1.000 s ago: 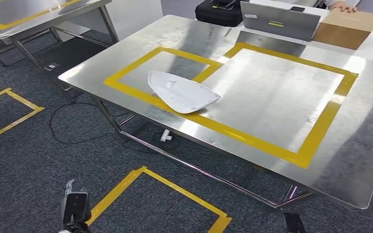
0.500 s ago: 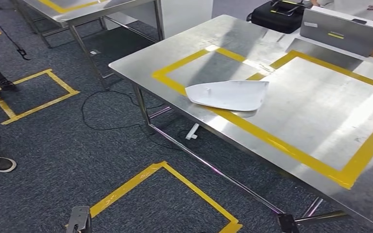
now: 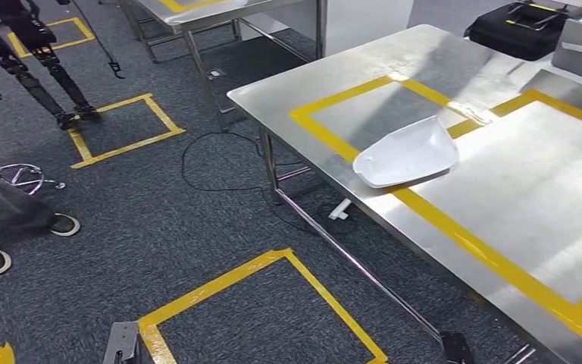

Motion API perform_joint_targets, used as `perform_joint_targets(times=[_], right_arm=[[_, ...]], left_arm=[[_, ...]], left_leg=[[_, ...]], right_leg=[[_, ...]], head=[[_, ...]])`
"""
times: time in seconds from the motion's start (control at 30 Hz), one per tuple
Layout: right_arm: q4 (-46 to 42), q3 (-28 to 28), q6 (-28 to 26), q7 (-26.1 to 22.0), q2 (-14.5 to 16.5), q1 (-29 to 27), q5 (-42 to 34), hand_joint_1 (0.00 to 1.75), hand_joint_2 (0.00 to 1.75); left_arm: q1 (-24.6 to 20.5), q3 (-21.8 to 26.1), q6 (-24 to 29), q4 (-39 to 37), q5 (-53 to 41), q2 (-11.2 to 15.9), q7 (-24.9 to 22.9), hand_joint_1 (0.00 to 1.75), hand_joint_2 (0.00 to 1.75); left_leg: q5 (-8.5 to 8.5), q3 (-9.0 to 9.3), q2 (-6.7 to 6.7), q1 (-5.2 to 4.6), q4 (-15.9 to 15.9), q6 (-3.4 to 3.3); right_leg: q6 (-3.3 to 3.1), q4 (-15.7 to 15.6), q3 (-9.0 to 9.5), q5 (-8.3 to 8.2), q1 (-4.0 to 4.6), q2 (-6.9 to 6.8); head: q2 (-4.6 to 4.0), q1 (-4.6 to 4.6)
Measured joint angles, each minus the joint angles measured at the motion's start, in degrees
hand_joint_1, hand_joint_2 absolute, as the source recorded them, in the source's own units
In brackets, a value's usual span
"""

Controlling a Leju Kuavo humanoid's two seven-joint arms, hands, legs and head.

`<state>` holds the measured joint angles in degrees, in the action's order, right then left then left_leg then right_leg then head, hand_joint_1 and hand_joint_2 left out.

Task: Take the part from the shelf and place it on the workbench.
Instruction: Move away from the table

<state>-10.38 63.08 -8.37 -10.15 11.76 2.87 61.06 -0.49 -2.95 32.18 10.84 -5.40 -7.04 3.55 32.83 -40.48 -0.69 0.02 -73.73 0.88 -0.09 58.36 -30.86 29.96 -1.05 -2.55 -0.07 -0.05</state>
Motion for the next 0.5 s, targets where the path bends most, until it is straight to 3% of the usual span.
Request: perform_joint_targets(times=[0.03, 0.1, 0.13, 0.17, 0.23, 0.27, 0.33, 0.4, 0.43, 0.47, 0.5], right_arm=[[-0.02, 0.0, -0.08, -0.26, 0.0, 0.08, 0.01, 0.0, 0.0], [-0.02, -0.01, -0.16, -0.65, 0.01, 0.21, 0.01, 0.0, 0.0], [-0.02, -0.01, -0.17, -0.79, 0.02, 0.23, 0.01, 0.0, 0.0], [-0.02, -0.01, -0.17, -0.92, 0.02, 0.24, 0.01, 0.0, 0.0], [-0.02, 0.0, -0.28, -1.26, 0.08, 0.35, 0.0, 0.0, 0.0], [-0.03, -0.01, -0.45, -1.51, 0.11, 0.44, 0.0, 0.0, 0.0], [-0.04, -0.02, -0.87, -2.06, 0.19, 0.55, 0.0, 0.0, 0.0], [-0.04, -0.02, -1.05, -2.23, 0.16, 0.4, 0.01, 0.0, 0.0], [-0.04, -0.02, -1.04, -2.2, 0.15, 0.26, 0.01, 0.0, 0.0], [-0.04, -0.02, -1.03, -2.18, 0.15, 0.13, 0.01, 0.0, 0.0], [-0.04, -0.02, -1.02, -2.19, 0.15, 0.03, 0.01, 0.0, 0.0]], left_arm=[[0.06, 0.0, 0.2, -0.03, 0.03, 0.0, 0.28, 0.0, 0.44], [-0.01, 0.11, 0.12, -0.06, 0.78, 0.01, 0.93, 0.0, 1.31], [-0.1, 0.37, -0.13, -0.07, 1.42, 0.0, 1.49, 0.0, 1.31], [-0.15, 0.75, -0.44, -0.07, 2.14, -0.01, 2.13, 0.0, 0.87], [0.01, 1.64, -0.92, -0.08, 2.91, -0.03, 3.32, 0.0, 0.0], [0.2, 1.99, -1.03, -0.1, 3.04, -0.04, 3.71, 0.0, 0.0], [0.21, 2.48, -1.16, -0.14, 3.14, -0.08, 4.3, 0.0, 0.0], [-0.06, 2.76, -1.56, -0.15, 3.19, -0.16, 4.59, 0.0, 0.0], [-0.12, 2.85, -1.84, -0.16, 3.19, -0.2, 4.64, 0.0, 0.0], [-0.07, 2.91, -2.19, -0.17, 3.19, -0.22, 4.67, 0.0, 0.0], [0.01, 2.98, -2.56, -0.18, 3.17, -0.23, 4.68, 0.0, 0.0]], left_leg=[[-1.8, 1.42, 0.28, 0.0, 2.73, -0.15], [-5.18, 5.37, 2.5, -0.55, 10.53, -0.8], [-5.91, 6.75, 3.63, -0.93, 13.39, -1.16], [-6.04, 7.41, 4.42, -1.32, 14.97, -1.43], [-5.9, 7.46, 3.82, -1.64, 15.69, -1.85], [-6.11, 7.59, 3.26, -1.6, 16.11, -2.09], [-6.67, 8.0, 2.08, -1.29, 17.0, -2.74], [-6.93, 8.04, 0.73, -1.09, 17.2, -3.15], [-6.98, 8.02, -0.05, -1.07, 17.16, -3.25], [-6.96, 8.04, -0.88, -1.06, 17.11, -3.26], [-6.94, 8.06, -1.73, -1.02, 17.02, -3.24]], right_leg=[[0.03, 0.0, 0.13, 0.1, 0.02, -0.68], [0.22, -0.01, 0.43, 0.36, 0.13, -1.92], [0.41, 0.0, 0.49, 0.47, 0.21, -2.53], [0.63, 0.0, 0.5, 0.56, 0.29, -3.15], [1.17, -0.1, 0.56, 0.68, 0.33, -4.36], [1.43, 0.02, 0.54, 0.98, 0.23, -4.18], [1.76, 2.83, -0.76, 2.99, 0.08, -1.53], [1.84, 10.09, -4.39, 6.29, 0.01, 1.65], [1.93, 13.75, -6.35, 7.38, 0.01, 2.22], [2.04, 15.83, -7.69, 7.38, -0.03, 2.47], [2.15, 15.79, -8.09, 6.28, -0.1, 2.57]], head=[[0.0, -0.01], [0.0, -0.02], [0.0, -0.02], [0.0, 0.01], [0.0, 0.01], [0.0, 0.02], [0.0, 0.16], [0.0, 0.4], [0.0, 0.5], [0.0, 0.51], [0.0, 0.49]])
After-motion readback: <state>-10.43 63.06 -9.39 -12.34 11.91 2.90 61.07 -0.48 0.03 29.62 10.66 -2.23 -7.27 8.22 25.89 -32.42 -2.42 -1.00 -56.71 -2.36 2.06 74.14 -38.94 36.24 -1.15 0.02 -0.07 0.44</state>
